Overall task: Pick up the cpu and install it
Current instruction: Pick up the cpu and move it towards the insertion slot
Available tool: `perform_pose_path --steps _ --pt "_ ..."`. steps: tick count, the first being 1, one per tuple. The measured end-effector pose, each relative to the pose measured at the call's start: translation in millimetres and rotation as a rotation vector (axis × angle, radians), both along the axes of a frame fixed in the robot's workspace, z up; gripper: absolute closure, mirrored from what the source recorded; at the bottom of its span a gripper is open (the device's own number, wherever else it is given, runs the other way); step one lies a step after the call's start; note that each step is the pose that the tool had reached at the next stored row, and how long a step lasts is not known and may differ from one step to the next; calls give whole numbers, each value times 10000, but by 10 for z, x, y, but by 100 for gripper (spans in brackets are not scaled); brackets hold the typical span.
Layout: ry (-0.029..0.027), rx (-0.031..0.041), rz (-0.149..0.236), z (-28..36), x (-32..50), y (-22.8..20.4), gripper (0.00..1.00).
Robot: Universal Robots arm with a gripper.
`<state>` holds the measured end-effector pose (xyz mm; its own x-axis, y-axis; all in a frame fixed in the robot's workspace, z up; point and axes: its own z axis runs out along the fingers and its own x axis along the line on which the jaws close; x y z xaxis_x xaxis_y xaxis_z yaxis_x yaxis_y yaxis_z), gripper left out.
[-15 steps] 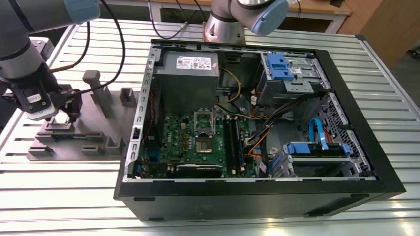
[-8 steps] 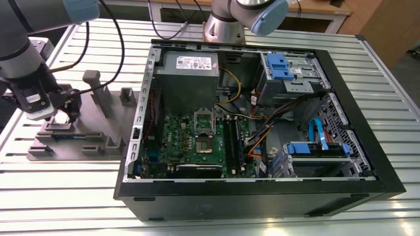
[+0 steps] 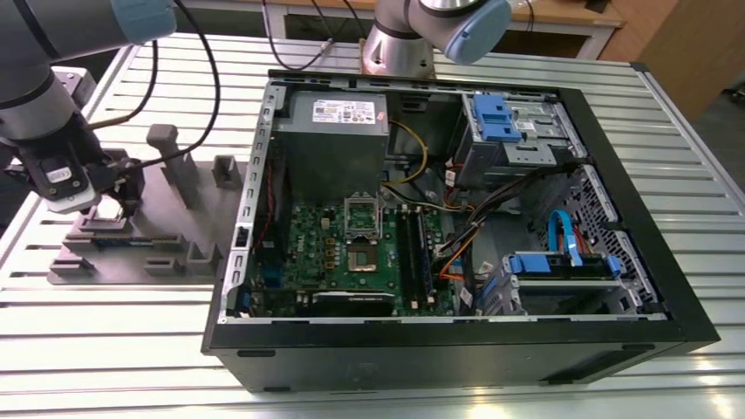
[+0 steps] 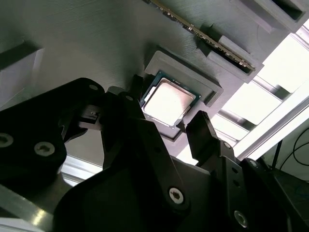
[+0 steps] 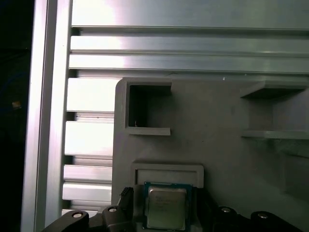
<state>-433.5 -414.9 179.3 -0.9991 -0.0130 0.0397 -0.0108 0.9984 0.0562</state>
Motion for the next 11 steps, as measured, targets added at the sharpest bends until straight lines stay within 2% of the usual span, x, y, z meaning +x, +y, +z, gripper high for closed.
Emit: perform_pose_path --steps 11 --pt "0 0 -71 -13 -13 1 37"
